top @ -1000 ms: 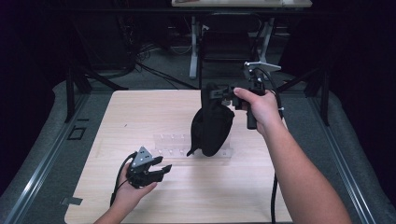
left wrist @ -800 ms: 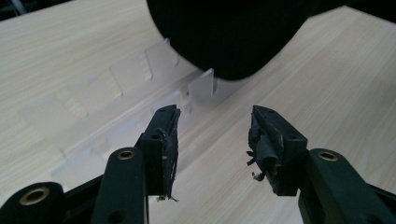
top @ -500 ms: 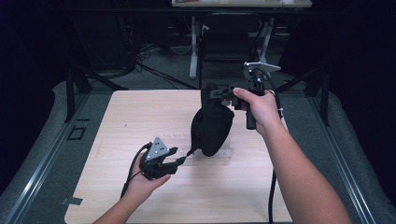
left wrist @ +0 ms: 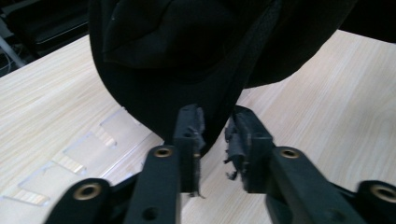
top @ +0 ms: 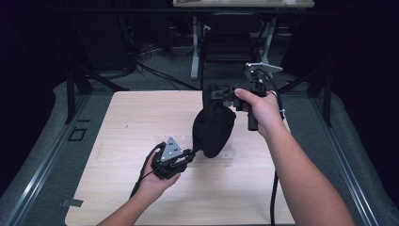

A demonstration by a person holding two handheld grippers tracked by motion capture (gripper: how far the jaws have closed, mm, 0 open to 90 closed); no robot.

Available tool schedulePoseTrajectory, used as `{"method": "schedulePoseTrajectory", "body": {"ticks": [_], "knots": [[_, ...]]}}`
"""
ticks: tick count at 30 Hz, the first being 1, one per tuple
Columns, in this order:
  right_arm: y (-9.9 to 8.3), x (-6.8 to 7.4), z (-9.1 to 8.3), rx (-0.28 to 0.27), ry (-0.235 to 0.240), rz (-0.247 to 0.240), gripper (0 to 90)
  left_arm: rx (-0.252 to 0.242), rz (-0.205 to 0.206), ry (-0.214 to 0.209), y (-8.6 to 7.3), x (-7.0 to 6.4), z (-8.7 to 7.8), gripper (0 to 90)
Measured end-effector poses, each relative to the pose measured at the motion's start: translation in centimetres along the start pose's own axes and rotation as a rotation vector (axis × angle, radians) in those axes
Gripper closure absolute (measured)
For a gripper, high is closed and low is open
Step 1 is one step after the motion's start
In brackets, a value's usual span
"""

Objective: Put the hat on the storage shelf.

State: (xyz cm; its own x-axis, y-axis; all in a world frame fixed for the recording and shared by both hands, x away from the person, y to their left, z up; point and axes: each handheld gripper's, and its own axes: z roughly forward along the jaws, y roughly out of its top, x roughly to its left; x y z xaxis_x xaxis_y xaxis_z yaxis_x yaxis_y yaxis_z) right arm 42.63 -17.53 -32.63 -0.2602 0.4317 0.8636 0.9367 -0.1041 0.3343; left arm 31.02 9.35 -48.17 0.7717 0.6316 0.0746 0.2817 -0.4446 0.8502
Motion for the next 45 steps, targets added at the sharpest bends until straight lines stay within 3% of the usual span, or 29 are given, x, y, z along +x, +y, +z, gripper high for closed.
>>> {"method": "schedulePoseTrajectory", "body": {"ticks": [4, 9, 10, 14, 27, 39, 42, 44, 45], "knots": [[0.0, 0.1, 0.1, -0.005, 0.003, 0.001, 83.8, 0.001, 0.026, 0.019, -0.1, -0.1, -0.1, 80.2], [-0.1, 0.5, 0.0, -0.001, -0.008, -0.019, 79.1, 0.002, 0.029, 0.027, -0.2, -0.2, -0.2, 81.7], [-0.2, 0.9, -0.2, 0.004, -0.024, -0.048, 75.6, 0.002, 0.030, 0.026, -0.2, -0.1, -0.2, 81.7], [-0.6, 1.8, -0.9, -0.005, -0.041, -0.074, 74.9, 0.001, 0.026, 0.036, -0.2, -0.1, -0.3, 82.4], [-1.0, 1.3, -2.3, -0.019, -0.066, -0.077, 73.3, 0.010, 0.027, 0.049, -0.9, 0.4, -0.7, 84.3], [-1.2, 0.9, -2.8, -0.023, -0.078, -0.078, 72.5, 0.040, -0.008, 0.062, -2.6, 1.4, -0.9, 84.7], [-1.3, 0.6, -3.0, -0.021, -0.084, -0.075, 72.4, 0.083, -0.042, 0.064, -4.2, 1.8, -0.2, 84.4], [-1.3, 0.4, -3.0, -0.021, -0.087, -0.071, 72.4, 0.093, -0.045, 0.063, -4.5, 1.9, 0.0, 84.2], [-1.3, 0.3, -3.0, -0.022, -0.088, -0.071, 72.3, 0.072, -0.061, 0.060, -5.3, 2.2, 0.0, 84.1]]}}
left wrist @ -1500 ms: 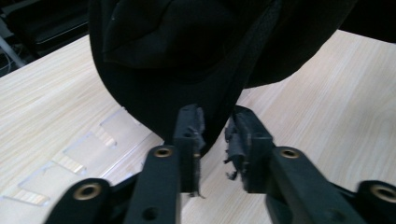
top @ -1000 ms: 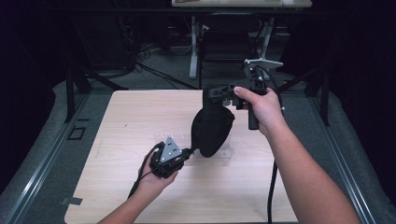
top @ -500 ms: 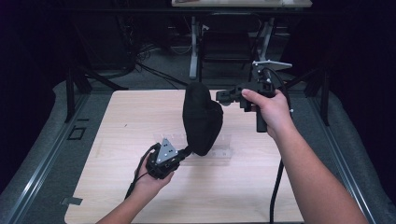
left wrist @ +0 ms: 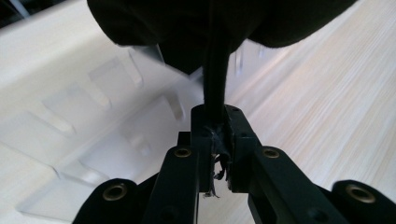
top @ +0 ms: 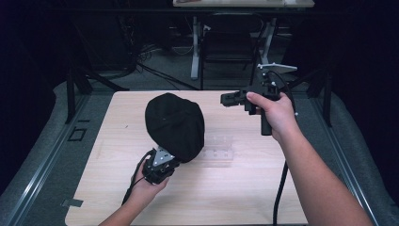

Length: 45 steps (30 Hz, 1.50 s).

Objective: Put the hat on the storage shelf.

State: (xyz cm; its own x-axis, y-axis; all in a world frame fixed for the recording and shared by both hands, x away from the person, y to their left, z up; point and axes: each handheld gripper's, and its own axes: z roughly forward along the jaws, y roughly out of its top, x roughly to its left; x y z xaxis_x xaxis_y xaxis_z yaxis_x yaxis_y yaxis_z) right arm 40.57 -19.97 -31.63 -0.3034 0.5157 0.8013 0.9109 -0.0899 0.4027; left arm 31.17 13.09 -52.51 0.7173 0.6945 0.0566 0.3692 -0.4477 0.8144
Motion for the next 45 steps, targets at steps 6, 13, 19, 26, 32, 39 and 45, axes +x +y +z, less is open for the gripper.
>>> {"method": "schedulePoseTrajectory", "body": {"ticks": [6, 13, 19, 26, 32, 39, 45], "knots": [[0.0, -0.1, -0.3, -0.008, -0.005, -0.001, 71.7, 0.001, -0.013, 0.002, -0.2, 0.0, 0.0, 83.6], [-0.4, -0.2, -0.9, -0.016, -0.039, -0.014, 71.1, 0.031, -0.032, 0.014, -0.2, 0.1, -0.5, 78.4], [-0.8, -0.2, -1.5, -0.026, -0.110, -0.053, 68.7, 0.021, -0.069, 0.031, -0.5, 0.4, -1.6, 66.0], [-1.5, 0.1, -1.9, -0.029, -0.177, -0.103, 66.6, -0.027, -0.101, 0.041, -1.6, 1.1, -3.5, 54.4], [-2.4, -0.2, -1.8, -0.026, -0.311, -0.169, 62.0, -0.024, -0.126, 0.041, -3.3, 2.1, -3.2, 48.1], [-3.9, -0.5, -1.3, -0.008, -0.464, -0.271, 56.3, 0.001, -0.130, 0.049, -4.2, 2.8, -2.7, 47.2], [-4.9, -1.2, -1.2, -0.005, -0.513, -0.289, 53.7, -0.006, -0.141, 0.049, -4.3, 2.9, -2.7, 47.1]]}}
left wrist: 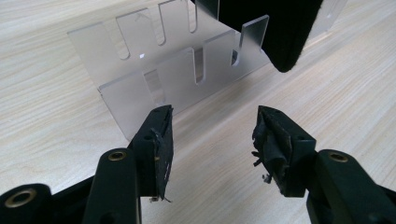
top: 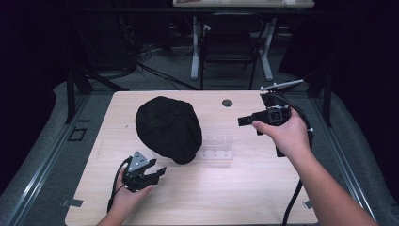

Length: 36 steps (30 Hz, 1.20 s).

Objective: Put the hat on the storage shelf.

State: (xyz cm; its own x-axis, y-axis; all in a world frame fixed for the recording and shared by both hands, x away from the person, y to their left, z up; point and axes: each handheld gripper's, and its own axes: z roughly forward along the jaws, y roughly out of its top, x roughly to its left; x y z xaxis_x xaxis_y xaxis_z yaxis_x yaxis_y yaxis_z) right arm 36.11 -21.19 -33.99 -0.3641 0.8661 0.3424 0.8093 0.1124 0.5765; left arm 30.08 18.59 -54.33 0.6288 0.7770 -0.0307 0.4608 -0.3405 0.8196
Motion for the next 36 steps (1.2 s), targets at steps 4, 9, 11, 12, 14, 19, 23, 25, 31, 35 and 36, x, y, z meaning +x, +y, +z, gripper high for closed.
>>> {"method": "schedulePoseTrajectory", "body": {"ticks": [4, 9, 11, 12, 14, 19, 23, 25, 31, 35, 36], "knots": [[-1.2, -0.9, 0.2, 0.002, -0.047, -0.002, 51.5, -0.002, -0.010, 0.003, -0.1, 0.2, 0.0, 47.1], [-1.8, -1.6, 0.3, -0.005, -0.072, 0.002, 49.1, -0.003, -0.016, 0.002, -0.1, 0.2, 0.0, 47.1], [-2.1, -2.0, 0.3, -0.008, -0.076, 0.007, 48.9, -0.003, -0.017, 0.001, -0.1, 0.2, 0.0, 47.1], [-2.4, -2.3, 0.4, -0.006, -0.084, 0.010, 48.5, -0.002, -0.015, 0.002, -0.1, 0.2, 0.1, 47.1], [-2.7, -2.6, 0.5, -0.007, -0.098, 0.012, 48.0, -0.002, -0.018, 0.001, -0.2, 0.2, 0.1, 47.1], [-3.5, -3.2, 0.6, -0.008, -0.111, 0.019, 47.6, 0.005, -0.017, -0.003, -0.2, 0.2, 0.1, 47.1], [-4.2, -3.5, 0.7, -0.007, -0.126, 0.019, 47.4, 0.006, -0.013, -0.004, -0.2, 0.3, 0.1, 47.1], [-4.6, -3.6, 0.8, -0.006, -0.123, 0.018, 47.2, 0.005, -0.013, -0.003, -0.2, 0.3, 0.1, 47.1], [-5.9, -3.3, 1.3, 0.004, -0.193, -0.033, 47.2, 0.004, -0.011, -0.002, -0.2, 0.3, 0.1, 47.0], [-7.1, -3.1, 1.9, 0.014, -0.175, -0.028, 47.1, 0.004, -0.011, -0.001, -0.2, 0.3, 0.1, 46.9], [-7.4, -3.1, 2.0, 0.003, -0.184, -0.040, 47.1, 0.004, -0.010, -0.001, -0.2, 0.3, 0.2, 46.9]]}}
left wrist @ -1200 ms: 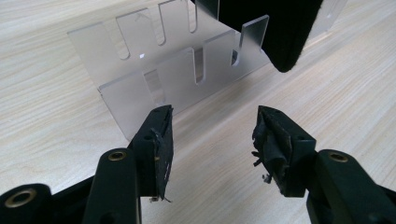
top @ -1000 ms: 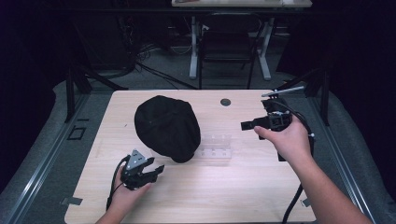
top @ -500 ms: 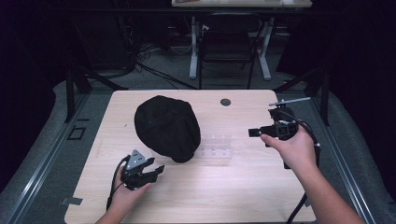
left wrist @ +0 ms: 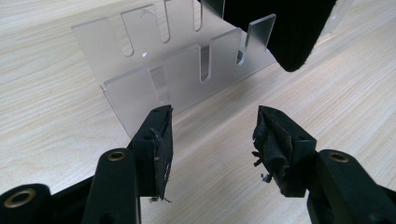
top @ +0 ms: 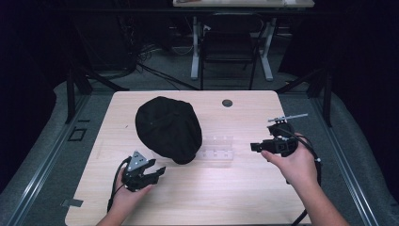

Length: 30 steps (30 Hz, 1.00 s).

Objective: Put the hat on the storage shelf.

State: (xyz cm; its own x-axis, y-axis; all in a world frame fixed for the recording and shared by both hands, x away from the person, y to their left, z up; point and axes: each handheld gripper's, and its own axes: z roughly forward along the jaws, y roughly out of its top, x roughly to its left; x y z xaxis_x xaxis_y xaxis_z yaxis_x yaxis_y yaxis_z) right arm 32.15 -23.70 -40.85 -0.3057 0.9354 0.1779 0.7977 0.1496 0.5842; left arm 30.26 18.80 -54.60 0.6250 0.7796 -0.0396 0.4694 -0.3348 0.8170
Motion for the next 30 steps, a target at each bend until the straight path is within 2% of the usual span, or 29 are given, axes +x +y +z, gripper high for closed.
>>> {"method": "schedulePoseTrajectory", "body": {"ticks": [6, 8, 10, 18, 19, 22, 27, 28, 29, 30], "knots": [[-1.5, -0.3, 1.2, 0.019, 0.032, 0.030, 47.3, 0.000, 0.001, 0.001, 0.0, 0.0, 0.0, 46.9], [-2.1, -0.4, 1.7, 0.010, 0.043, 0.038, 47.3, -0.001, 0.001, 0.000, 0.0, 0.0, 0.0, 46.9], [-2.4, -0.4, 1.9, 0.015, 0.041, 0.042, 47.3, -0.001, 0.001, 0.001, 0.0, 0.0, 0.0, 46.9], [-5.3, -0.2, 3.4, -0.039, 0.004, 0.020, 47.3, 0.000, 0.004, -0.001, 0.0, -0.1, 0.0, 46.9], [-5.3, -0.2, 3.4, -0.039, 0.004, 0.020, 47.3, 0.000, 0.004, -0.001, 0.0, -0.1, 0.0, 46.9], [-6.8, -0.6, 4.2, -0.065, 0.020, 0.040, 47.3, -0.001, 0.004, 0.000, 0.0, -0.1, 0.0, 46.9], [-8.2, -0.9, 5.1, -0.078, -0.003, 0.029, 47.2, 0.000, 0.004, 0.000, 0.0, -0.1, 0.1, 46.9], [-8.8, -1.2, 5.4, -0.110, -0.018, 0.022, 46.8, 0.002, 0.004, 0.000, -0.1, -0.1, 0.1, 46.9], [-8.8, -1.2, 5.4, -0.110, -0.018, 0.022, 46.8, 0.002, 0.004, 0.000, -0.1, -0.1, 0.1, 46.9], [-9.4, -1.3, 5.7, -0.134, -0.025, -0.002, 46.2, 0.002, 0.005, 0.001, -0.1, -0.1, 0.1, 46.9]]}}
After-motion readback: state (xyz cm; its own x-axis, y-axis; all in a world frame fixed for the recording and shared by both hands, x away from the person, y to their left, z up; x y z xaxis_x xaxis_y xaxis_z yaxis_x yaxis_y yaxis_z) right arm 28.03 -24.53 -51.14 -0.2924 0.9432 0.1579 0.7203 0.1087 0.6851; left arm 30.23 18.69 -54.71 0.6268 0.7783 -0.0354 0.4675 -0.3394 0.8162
